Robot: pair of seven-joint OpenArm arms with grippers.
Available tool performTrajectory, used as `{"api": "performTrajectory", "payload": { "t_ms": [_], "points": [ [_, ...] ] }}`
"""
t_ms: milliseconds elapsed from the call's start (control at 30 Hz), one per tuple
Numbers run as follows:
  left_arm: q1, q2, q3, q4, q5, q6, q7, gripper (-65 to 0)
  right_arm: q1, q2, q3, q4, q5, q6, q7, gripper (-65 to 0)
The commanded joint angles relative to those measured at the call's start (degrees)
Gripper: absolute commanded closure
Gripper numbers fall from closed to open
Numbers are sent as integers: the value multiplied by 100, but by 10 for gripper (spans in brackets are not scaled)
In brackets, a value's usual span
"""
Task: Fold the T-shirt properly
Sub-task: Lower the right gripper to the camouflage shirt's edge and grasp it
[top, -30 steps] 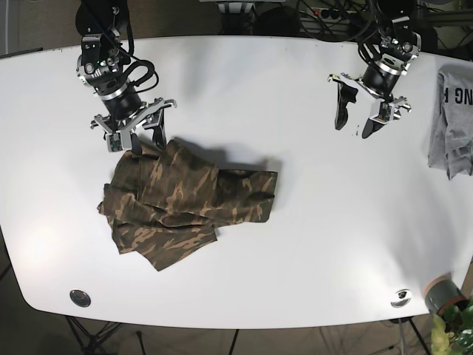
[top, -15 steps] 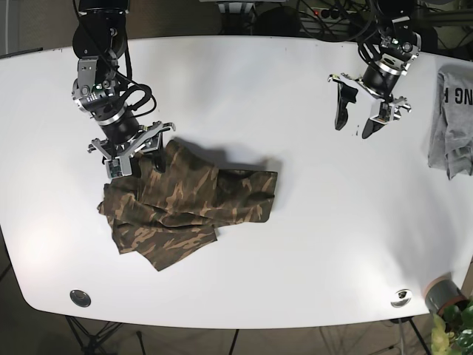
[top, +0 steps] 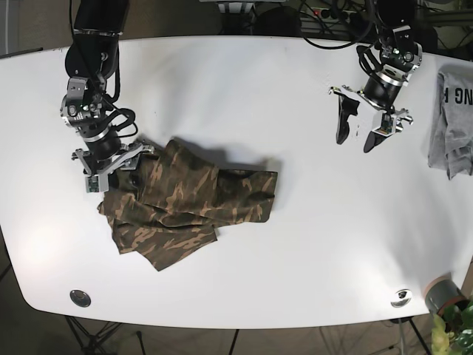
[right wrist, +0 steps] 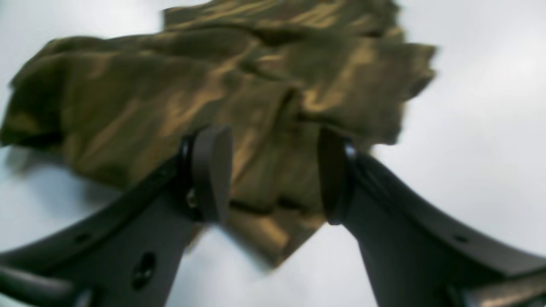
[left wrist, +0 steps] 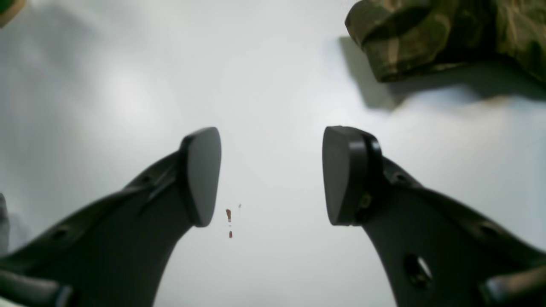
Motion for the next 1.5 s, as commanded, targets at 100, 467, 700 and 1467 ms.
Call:
{"api": "performTrajectory", "payload": {
  "t_ms": [100,467,700,1467],
  "points": [
    [-203,-38,103,101,-91,-7,-159,-344,547,57,389,-376,72,34,133,-312],
    [-546,-38,455,101,-73,11,324,-344,1549,321,679,-1589,54,34,124,-352],
    [-748,-38,455,83,-82,11,561,-344,2305,452,670,-2477,19,34,124,-555],
    [-757,-46,455,-312,-91,11,561,-344,4309,505,661,-5598,-1238,8,160,-506]
  ]
}}
